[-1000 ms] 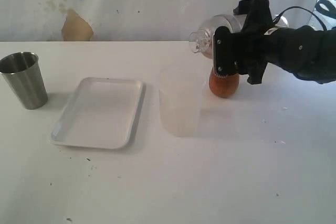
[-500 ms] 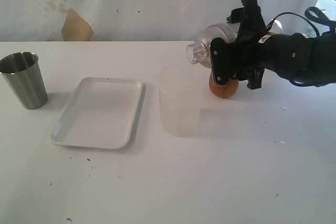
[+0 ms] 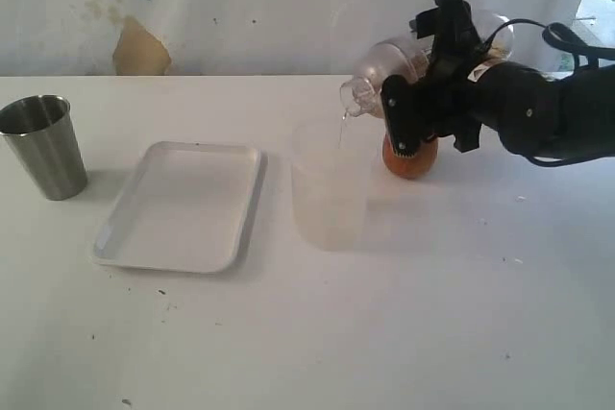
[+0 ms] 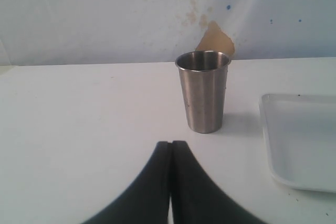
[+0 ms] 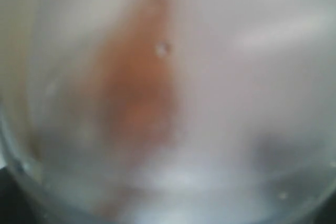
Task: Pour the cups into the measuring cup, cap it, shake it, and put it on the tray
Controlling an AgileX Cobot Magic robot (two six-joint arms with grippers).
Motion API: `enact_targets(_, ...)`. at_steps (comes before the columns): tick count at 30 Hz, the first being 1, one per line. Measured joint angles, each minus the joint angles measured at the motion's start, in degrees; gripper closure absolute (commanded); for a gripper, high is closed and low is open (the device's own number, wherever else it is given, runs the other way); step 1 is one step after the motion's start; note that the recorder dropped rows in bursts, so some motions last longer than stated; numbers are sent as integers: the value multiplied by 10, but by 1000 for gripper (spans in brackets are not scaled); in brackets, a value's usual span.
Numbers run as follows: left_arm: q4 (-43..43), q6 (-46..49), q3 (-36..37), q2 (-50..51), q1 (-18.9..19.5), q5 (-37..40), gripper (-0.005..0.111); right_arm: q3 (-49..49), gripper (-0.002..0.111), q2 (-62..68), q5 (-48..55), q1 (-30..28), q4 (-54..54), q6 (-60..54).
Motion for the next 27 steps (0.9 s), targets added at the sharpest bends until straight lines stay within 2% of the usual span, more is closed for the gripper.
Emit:
enact_targets(8, 0, 0, 0, 0, 0, 0, 107, 0, 108, 0, -3, 0, -38, -1)
enact_targets(27, 0, 0, 0, 0, 0, 0, 107, 0, 108, 0, -16, 0, -41, -62)
